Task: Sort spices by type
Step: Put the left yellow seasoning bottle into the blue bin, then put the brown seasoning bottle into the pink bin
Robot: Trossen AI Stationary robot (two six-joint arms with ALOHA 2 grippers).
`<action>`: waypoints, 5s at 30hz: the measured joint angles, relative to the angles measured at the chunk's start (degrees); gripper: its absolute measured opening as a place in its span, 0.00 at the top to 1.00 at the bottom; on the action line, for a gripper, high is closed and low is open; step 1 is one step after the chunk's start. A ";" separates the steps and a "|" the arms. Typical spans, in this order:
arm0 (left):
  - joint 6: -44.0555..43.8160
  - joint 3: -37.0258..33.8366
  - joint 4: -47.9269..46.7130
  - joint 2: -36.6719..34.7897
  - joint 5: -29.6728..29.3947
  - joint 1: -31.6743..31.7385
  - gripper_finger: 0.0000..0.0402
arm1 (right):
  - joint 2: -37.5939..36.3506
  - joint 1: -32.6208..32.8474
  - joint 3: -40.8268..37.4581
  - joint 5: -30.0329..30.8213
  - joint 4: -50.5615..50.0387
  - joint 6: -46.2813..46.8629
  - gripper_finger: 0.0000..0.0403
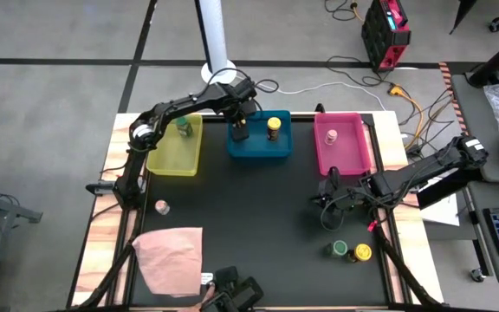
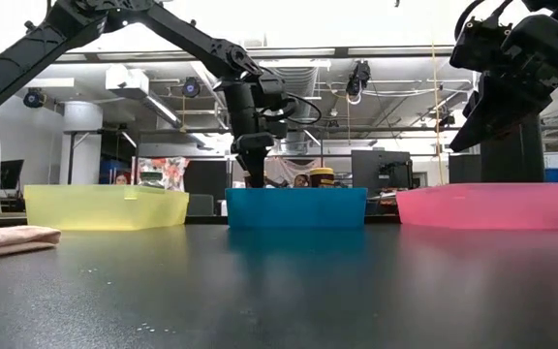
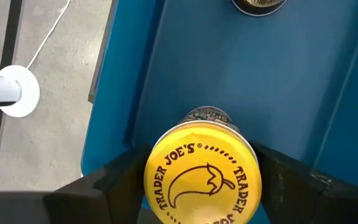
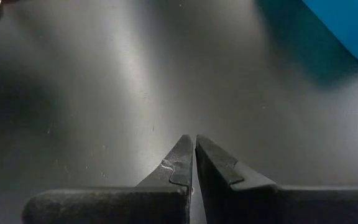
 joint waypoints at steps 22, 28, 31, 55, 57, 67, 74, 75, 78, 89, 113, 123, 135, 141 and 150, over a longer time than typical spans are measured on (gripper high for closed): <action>-1.08 6.69 -7.30 -0.17 0.02 0.00 0.37 | 0.00 -0.02 -0.01 0.00 0.00 -0.76 0.97; -3.31 13.98 -13.50 -0.17 -0.31 -0.18 0.37 | 0.00 -0.02 -0.01 0.00 0.00 -0.90 0.97; -6.40 17.19 -16.69 -0.20 -0.45 -0.72 0.37 | -0.02 -0.02 -0.01 0.01 0.01 -0.91 0.97; -19.28 -17.04 -2.58 -24.45 -9.74 -28.10 0.50 | 1.85 3.74 -0.17 5.67 2.30 4.02 0.97; -21.68 -23.52 3.00 -28.97 -11.88 -31.39 0.50 | 2.01 3.77 -0.14 7.20 3.93 3.60 0.97; -30.69 -47.01 21.65 -45.89 -30.02 -48.69 0.51 | 2.01 3.72 1.90 13.58 7.54 3.58 0.97; -39.10 -50.96 21.34 -51.26 -31.15 -52.90 0.51 | 2.01 3.72 5.96 13.61 7.77 -0.63 0.97; -40.39 -51.04 20.42 -51.61 -31.08 -53.22 0.51 | 2.01 3.72 6.48 13.61 7.84 -1.45 0.97; -45.00 -51.04 17.20 -52.43 -28.88 -53.95 0.51 | 2.01 3.69 7.96 13.60 7.76 -3.04 0.97; -61.17 -51.04 3.68 -53.06 -13.77 -54.29 0.51 | 1.99 3.58 12.31 13.49 3.96 -6.42 0.97; -84.80 -51.32 -23.43 -52.74 -5.83 -54.29 0.39 | 9.02 3.56 22.24 13.59 -22.60 6.58 0.97; -86.77 -55.45 -23.91 -52.74 -4.23 -54.29 0.27 | 15.23 3.56 22.18 13.95 -21.26 5.03 0.97; -88.22 -63.21 -17.65 -54.27 -2.22 -54.28 0.32 | 16.55 3.56 22.10 16.51 -19.72 4.90 0.97; -90.51 -65.66 -17.00 -54.27 -1.53 -54.23 0.33 | 16.57 3.56 22.02 16.59 -19.66 4.90 0.97; -92.70 -67.28 -14.41 -53.22 -1.79 -54.23 0.35 | 16.57 3.56 21.80 16.59 -18.77 4.02 0.97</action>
